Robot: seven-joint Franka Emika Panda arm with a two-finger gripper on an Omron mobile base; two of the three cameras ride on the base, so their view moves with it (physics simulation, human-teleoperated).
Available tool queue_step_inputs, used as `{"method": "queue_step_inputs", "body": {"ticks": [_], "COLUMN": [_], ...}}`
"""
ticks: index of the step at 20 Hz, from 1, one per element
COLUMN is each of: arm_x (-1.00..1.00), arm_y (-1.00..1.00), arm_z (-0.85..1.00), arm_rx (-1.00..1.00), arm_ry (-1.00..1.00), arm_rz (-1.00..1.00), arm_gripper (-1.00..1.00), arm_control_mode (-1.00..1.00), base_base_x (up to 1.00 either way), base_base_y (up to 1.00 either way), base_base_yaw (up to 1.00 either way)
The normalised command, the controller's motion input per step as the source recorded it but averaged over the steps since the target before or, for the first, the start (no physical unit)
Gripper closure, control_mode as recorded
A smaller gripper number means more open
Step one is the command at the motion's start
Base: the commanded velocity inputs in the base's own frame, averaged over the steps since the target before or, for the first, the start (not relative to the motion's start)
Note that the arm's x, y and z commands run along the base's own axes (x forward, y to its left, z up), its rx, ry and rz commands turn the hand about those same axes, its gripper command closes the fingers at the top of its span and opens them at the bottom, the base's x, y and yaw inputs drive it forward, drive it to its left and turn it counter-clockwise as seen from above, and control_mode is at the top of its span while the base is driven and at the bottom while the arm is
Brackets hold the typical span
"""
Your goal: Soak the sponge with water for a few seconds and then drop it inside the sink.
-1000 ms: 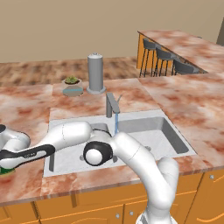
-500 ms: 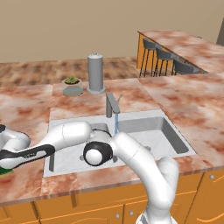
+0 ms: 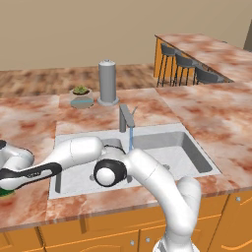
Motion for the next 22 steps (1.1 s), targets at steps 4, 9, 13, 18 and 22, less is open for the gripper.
{"method": "queue_step_inputs", "body": {"ticks": [4, 9, 13, 18, 22], "arm_x": [-0.01, -0.08, -0.16, -0.55, -0.77], "arm_y": [-0.15, -0.68, -0.84, -0.99, -0.97], "arm_z": [0.14, 0.69, 0.81, 0.61, 0.35], "arm_rx": [0.00, 0.01, 0.06, 0.12, 0.16], "arm_ry": [-0.08, -0.07, -0.07, -0.04, -0.06], "arm_rz": [0.00, 0.00, 0.00, 0.00, 0.00], "arm_gripper": [1.00, 1.00, 1.00, 1.00, 1.00], "arm_control_mode": [-1.00, -1.00, -1.00, -1.00, -1.00], "base_base_x": [0.00, 0.00, 0.00, 0.00, 0.00], "base_base_y": [0.00, 0.00, 0.00, 0.00, 0.00], "base_base_yaw": [0.00, 0.00, 0.00, 0.00, 0.00]}}
